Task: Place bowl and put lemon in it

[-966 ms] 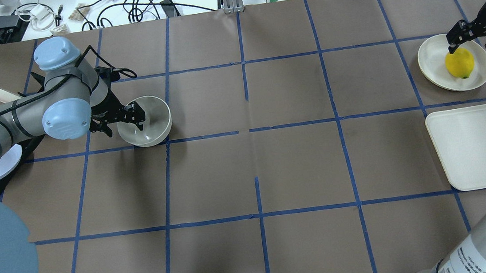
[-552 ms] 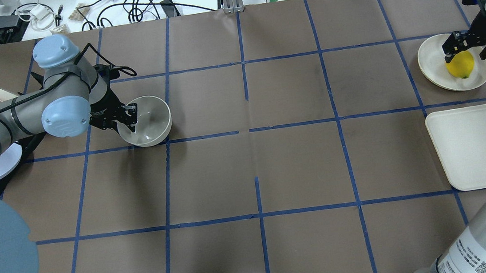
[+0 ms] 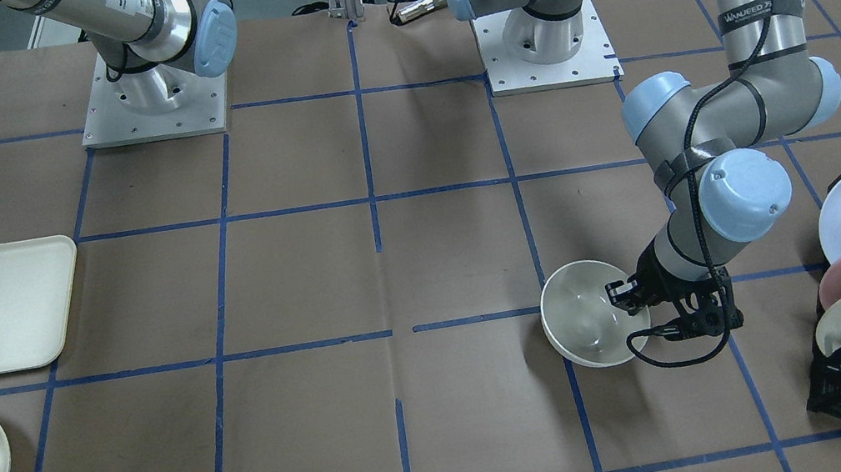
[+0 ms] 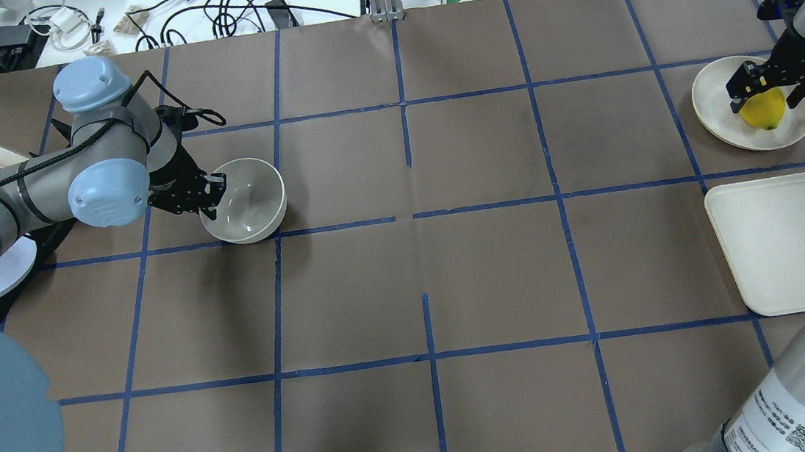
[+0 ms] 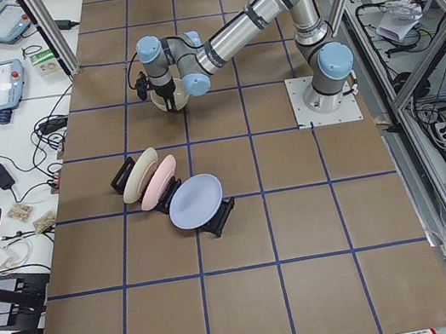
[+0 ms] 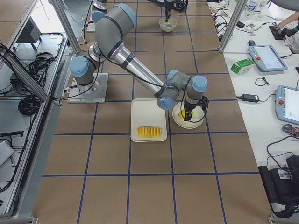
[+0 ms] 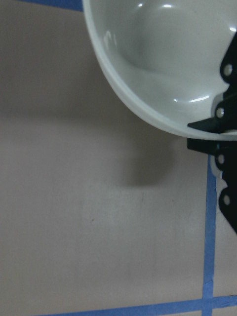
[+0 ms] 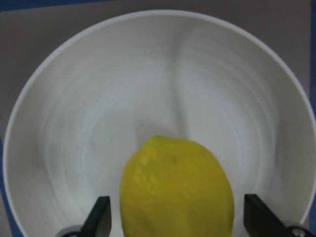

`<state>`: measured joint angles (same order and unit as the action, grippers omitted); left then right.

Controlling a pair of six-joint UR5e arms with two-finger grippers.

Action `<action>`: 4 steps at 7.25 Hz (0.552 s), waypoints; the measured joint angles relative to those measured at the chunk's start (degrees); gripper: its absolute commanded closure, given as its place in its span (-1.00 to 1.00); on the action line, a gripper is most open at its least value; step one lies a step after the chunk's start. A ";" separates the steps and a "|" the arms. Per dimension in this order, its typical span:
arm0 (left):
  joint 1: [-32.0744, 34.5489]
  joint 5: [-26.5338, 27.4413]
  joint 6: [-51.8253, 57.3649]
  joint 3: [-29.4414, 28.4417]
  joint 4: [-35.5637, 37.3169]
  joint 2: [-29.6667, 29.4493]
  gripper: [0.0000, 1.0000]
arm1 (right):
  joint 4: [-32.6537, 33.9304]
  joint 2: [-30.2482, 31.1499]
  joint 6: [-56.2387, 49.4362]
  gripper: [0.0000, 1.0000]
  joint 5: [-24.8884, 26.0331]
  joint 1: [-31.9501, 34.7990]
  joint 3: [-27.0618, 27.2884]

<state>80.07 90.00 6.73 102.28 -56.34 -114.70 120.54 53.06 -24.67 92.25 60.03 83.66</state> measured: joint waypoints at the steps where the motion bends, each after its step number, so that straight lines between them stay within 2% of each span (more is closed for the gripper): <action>1: 0.00 -0.01 0.31 -0.08 0.01 0.15 1.00 | 0.23 0.05 0.06 1.00 0.05 0.00 -0.10; 2: 0.31 -0.12 0.80 -0.42 0.09 0.83 1.00 | -0.16 0.18 0.16 1.00 0.14 0.00 -0.19; 4: 2.88 -4.38 -1.78 -1.34 -0.58 3.25 1.00 | -1.77 1.16 0.33 1.00 0.19 0.01 -0.37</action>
<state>82.94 85.62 4.95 100.94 -56.92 -111.45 118.77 54.21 -24.34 92.44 60.04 83.29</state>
